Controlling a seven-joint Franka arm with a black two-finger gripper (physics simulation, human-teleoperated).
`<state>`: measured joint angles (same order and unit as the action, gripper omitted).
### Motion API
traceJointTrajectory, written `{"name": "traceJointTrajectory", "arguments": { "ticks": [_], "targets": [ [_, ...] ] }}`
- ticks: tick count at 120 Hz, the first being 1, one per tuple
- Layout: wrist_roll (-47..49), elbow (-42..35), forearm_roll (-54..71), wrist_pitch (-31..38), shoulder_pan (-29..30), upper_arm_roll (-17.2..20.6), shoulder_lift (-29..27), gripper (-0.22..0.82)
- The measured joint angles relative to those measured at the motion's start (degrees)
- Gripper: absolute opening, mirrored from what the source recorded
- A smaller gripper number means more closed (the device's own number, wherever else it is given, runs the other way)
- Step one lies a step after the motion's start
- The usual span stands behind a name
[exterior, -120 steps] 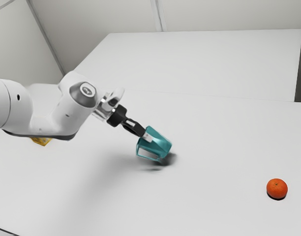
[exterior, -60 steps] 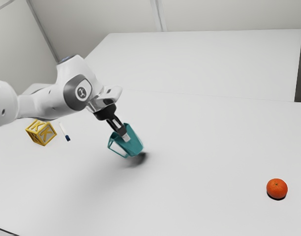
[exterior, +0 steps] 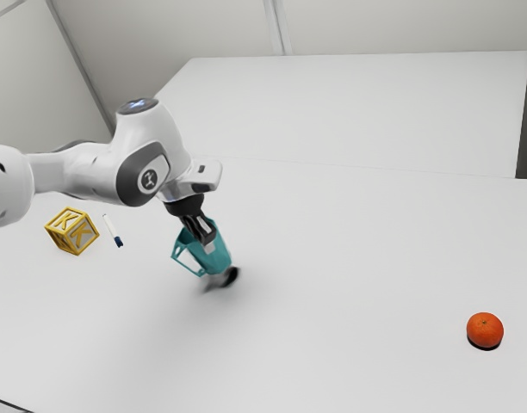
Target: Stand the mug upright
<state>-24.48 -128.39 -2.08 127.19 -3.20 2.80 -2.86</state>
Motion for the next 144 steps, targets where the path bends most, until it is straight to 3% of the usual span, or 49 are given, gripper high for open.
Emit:
{"name": "traceJointTrajectory", "arguments": {
  "ticks": [113, 144],
  "targets": [
    [13.0, 1.5, 13.9, -0.5, -0.2, 0.9, 5.5, -0.17],
    [13.2, 3.1, 13.6, -0.9, -0.3, 0.9, 5.4, 0.33]
  ]
}}
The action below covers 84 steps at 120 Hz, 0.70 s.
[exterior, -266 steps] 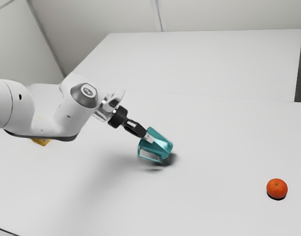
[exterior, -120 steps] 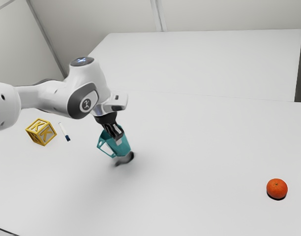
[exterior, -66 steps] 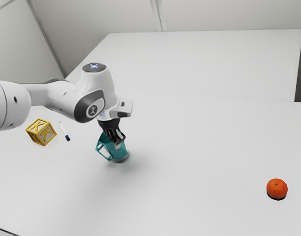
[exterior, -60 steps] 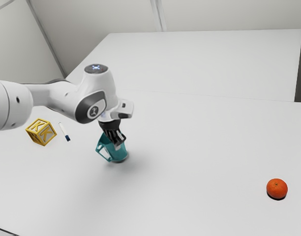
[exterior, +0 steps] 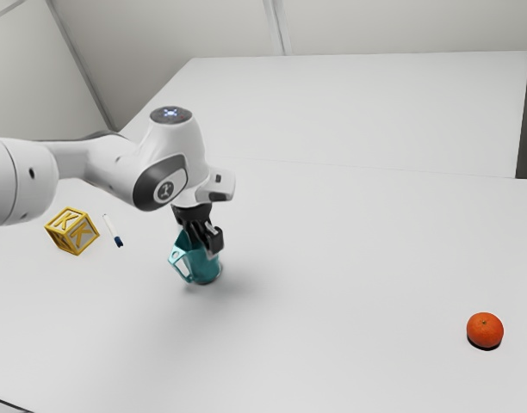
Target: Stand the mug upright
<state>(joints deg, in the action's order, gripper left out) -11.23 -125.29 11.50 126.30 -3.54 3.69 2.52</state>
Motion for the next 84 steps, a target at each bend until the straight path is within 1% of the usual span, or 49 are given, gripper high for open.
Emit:
{"name": "traceJointTrajectory", "arguments": {
  "ticks": [14, 31, 44, 52, 70, 84],
  "targets": [
    [-0.1, 0.9, -0.1, -0.4, -0.1, 0.0, -0.4, 0.44],
    [-0.3, 2.1, -0.7, -1.2, -0.2, 0.0, -1.4, 0.52],
    [-0.3, 3.3, -1.6, -2.4, -0.4, -0.3, -2.6, 0.56],
    [-0.2, 5.7, -2.3, -3.4, -0.7, -0.6, -3.2, 0.57],
    [0.0, 12.8, -3.5, -6.9, -1.5, -1.6, -4.1, 0.59],
    [0.4, 19.5, -4.6, -11.9, -1.4, -2.4, -4.7, 0.59]
  ]
}}
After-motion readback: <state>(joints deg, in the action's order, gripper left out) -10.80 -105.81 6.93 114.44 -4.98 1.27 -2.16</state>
